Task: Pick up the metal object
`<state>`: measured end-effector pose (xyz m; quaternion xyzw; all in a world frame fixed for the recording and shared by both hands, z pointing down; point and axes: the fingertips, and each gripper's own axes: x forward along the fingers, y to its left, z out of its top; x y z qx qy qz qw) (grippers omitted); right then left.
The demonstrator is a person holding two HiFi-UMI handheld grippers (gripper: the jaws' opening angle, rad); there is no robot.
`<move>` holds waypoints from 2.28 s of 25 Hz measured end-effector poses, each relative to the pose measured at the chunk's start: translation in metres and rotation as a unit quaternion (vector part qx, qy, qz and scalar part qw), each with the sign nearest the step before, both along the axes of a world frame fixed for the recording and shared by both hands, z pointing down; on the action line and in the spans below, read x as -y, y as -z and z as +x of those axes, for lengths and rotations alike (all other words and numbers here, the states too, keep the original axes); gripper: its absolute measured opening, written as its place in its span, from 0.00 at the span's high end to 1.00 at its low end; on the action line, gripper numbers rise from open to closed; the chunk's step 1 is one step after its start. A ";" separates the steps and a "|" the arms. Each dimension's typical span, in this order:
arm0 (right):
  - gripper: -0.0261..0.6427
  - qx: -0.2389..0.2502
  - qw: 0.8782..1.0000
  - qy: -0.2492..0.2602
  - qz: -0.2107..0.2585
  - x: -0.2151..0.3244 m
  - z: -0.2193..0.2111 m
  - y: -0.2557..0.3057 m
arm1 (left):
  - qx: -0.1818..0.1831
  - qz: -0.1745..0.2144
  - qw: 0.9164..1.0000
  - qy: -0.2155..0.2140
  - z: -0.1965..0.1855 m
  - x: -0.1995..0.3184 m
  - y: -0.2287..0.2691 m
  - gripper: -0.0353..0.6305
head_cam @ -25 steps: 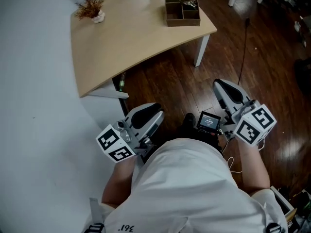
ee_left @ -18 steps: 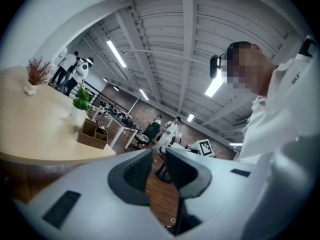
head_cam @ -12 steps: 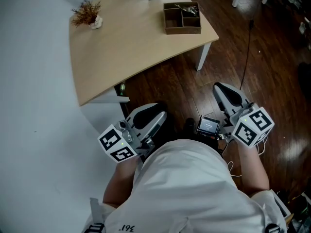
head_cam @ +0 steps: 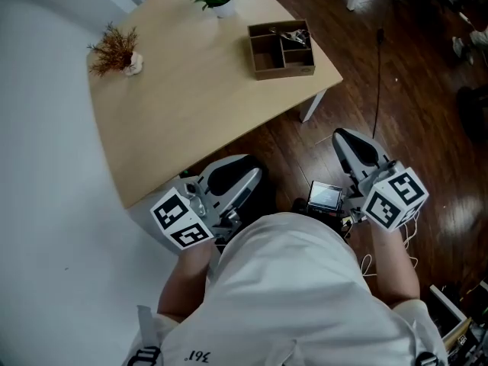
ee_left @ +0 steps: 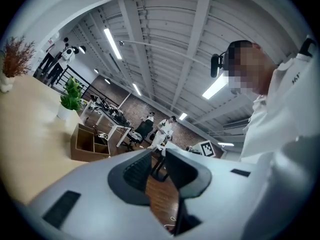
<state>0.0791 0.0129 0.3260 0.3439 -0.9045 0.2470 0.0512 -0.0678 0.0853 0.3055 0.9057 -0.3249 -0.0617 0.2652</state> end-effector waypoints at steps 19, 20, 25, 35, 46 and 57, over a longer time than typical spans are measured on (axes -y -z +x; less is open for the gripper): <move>0.96 -0.086 0.993 -0.084 0.007 0.110 -0.060 -0.005 | -0.008 -0.014 0.997 -0.071 -0.087 0.129 -0.011 0.82; 0.96 -0.096 0.992 -0.083 0.011 0.112 -0.061 -0.007 | -0.007 -0.016 0.998 -0.068 -0.090 0.132 -0.013 0.82; 0.96 -0.145 0.986 -0.075 0.034 0.123 -0.056 -0.016 | -0.010 -0.013 0.998 -0.062 -0.089 0.141 -0.015 0.82; 0.90 -0.173 0.981 -0.036 0.073 0.161 -0.035 -0.014 | 0.000 0.005 1.000 -0.030 -0.052 0.164 -0.009 0.74; 0.89 -0.187 0.978 -0.014 0.091 0.188 -0.025 -0.017 | -0.001 0.011 1.000 -0.021 -0.031 0.187 -0.006 0.74; 0.90 -0.246 0.960 0.037 0.132 0.218 -0.052 -0.031 | 0.037 0.014 0.998 -0.040 -0.015 0.223 -0.020 0.74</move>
